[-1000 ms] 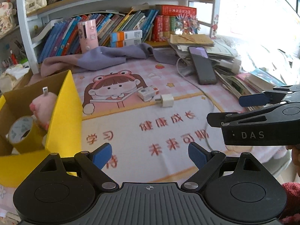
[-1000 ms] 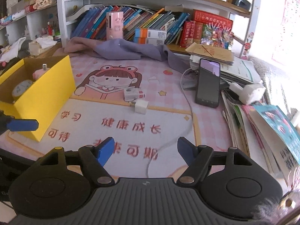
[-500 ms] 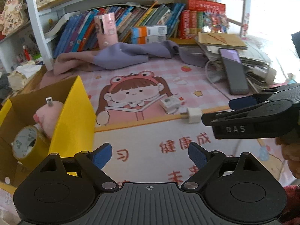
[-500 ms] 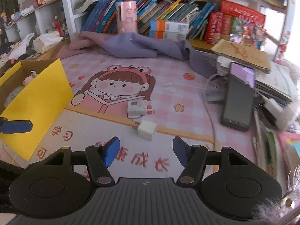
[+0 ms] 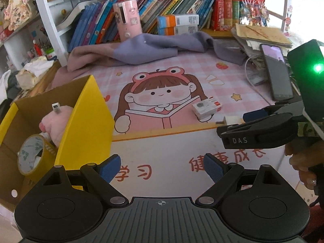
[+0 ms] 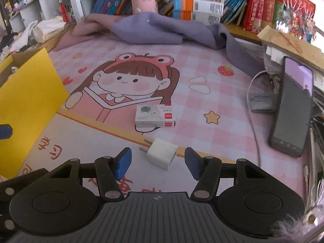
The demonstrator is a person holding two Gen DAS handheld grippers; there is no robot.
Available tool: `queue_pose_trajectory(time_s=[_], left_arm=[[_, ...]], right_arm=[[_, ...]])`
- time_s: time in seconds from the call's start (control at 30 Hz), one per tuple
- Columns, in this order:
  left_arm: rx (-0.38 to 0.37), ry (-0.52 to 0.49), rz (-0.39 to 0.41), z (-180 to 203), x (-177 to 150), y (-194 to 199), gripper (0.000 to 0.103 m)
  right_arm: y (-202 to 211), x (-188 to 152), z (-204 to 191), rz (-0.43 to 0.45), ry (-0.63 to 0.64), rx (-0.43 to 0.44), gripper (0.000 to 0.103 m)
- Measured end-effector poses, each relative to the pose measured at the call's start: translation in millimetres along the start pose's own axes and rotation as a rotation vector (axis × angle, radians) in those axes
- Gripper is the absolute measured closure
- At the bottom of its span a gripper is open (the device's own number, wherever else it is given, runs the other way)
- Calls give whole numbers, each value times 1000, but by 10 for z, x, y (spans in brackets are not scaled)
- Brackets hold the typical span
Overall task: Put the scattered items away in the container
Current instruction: 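Close the right tool on the white adapter while the left tool grasps the white card box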
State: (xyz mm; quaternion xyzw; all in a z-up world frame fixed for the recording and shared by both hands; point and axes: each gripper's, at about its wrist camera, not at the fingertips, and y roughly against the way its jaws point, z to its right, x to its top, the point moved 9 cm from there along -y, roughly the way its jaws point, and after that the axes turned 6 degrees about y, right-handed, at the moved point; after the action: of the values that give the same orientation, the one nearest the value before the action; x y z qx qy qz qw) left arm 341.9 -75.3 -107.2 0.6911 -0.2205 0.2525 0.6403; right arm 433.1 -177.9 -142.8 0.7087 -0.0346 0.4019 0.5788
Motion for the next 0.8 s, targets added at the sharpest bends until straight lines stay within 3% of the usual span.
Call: queue_pose_trajectory(time_s=[0.1,0.2,0.33,0.6,0.8], left_arm=[[5,-4,-12,16,33,-54,12],[4,-15,-25,53,72,-123,13],[-10,-32,-32,134,146,-229,13],[-65,-82,-26,454,360,-538,13],[-95,-33,-36,665,520,-877,16]], right_arm=[[-91,-7,28,-15,-3,7,51],[-158,-22,36,-28,10,19,67],[-96,7,89,-1,13,34,68],[177,68,451,74,-54,-22,68],[305,-7,705,73,-109,-52,68]])
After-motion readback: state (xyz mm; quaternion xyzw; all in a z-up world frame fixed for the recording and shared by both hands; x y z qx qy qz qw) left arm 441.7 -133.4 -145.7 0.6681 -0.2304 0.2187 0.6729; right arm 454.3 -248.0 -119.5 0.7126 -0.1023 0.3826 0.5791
